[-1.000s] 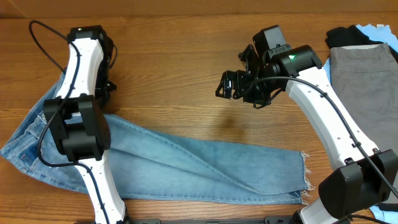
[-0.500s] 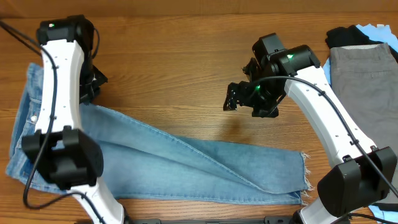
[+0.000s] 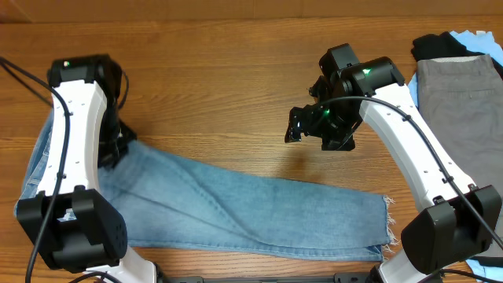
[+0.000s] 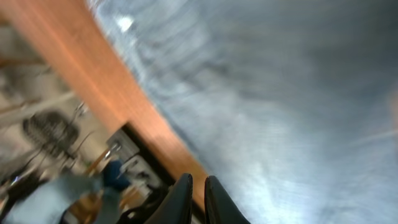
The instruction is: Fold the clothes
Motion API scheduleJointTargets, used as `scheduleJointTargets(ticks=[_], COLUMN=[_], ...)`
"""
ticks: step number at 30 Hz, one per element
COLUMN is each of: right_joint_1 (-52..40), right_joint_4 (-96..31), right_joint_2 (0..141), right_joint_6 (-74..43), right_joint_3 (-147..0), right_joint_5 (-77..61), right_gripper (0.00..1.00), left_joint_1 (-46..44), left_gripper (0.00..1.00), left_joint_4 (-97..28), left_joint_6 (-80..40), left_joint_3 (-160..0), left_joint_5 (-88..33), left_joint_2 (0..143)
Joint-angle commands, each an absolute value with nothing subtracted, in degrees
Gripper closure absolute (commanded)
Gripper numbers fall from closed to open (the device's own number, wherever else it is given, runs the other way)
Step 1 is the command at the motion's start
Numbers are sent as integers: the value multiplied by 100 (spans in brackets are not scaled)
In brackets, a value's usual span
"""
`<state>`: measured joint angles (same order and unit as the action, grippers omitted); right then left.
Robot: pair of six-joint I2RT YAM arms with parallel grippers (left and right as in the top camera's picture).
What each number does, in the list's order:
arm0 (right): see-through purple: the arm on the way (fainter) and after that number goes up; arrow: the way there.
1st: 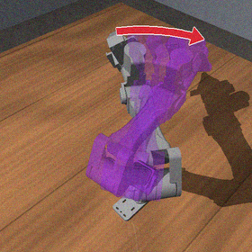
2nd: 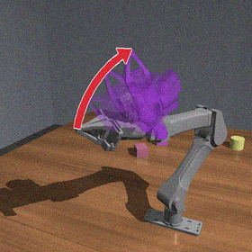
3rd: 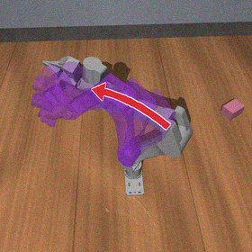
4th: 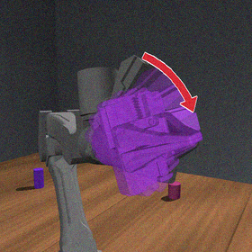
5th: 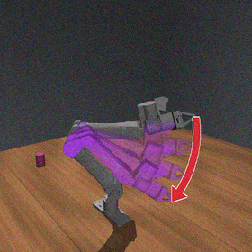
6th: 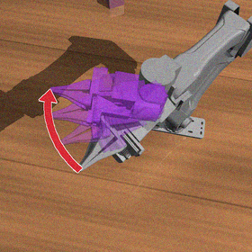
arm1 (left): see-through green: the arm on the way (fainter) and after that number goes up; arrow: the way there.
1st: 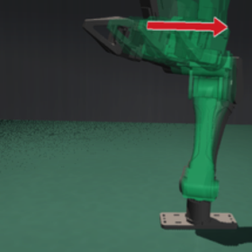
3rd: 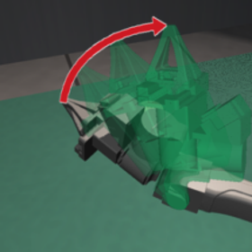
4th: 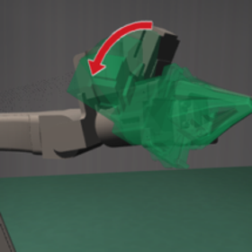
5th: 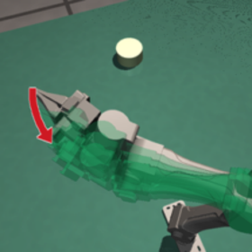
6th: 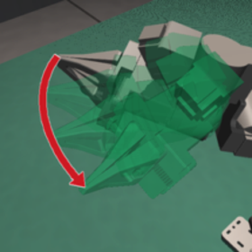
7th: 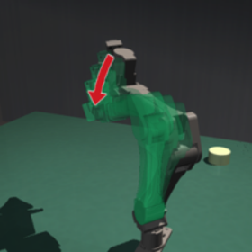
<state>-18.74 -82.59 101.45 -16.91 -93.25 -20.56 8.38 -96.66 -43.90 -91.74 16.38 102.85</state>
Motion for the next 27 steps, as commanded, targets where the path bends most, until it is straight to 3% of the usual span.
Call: scheduleJointTargets(ticks=[1,9,11,12,14,15,18,27], right_joint_1=[-1881,-2176,-2255,-2287,-2316,-2316,-2314,-2320], right_joint_4=[-8333,-8197,-8121,-8084,-8023,-7977,-7913,-8009], right_joint_2=[10169,10171,10171,10171,10171,10171,10171,10171], right_joint_6=[-1763,-1763,-1765,-1772,-1796,-1811,-1809,-1804], right_joint_3=[-9301,-9299,-9295,-9295,-9295,-9295,-9295,-9295], right_joint_5=[-2062,-2058,-2062,-2062,-2064,-2064,-2064,-2064], right_gripper=[4,0,0,0,0,0,0,0], left_joint_1=[1258,1664,1579,1531,1413,1326,998,646], left_gripper=[89,88,81,73,22,5,2,1], left_joint_4=[-9688,-9456,-9129,-8921,-8477,-8248,-7743,-6925], left_joint_6=[-4934,-4584,-4086,-3804,-3433,-3430,-3680,-5105], left_joint_3=[-8777,-8709,-8709,-8709,-8709,-8709,-8709,-8711], left_joint_5=[1955,1629,1007,626,86,-51,-305,941], left_joint_2=[10186,10145,10145,10145,10147,10154,10191,10978])
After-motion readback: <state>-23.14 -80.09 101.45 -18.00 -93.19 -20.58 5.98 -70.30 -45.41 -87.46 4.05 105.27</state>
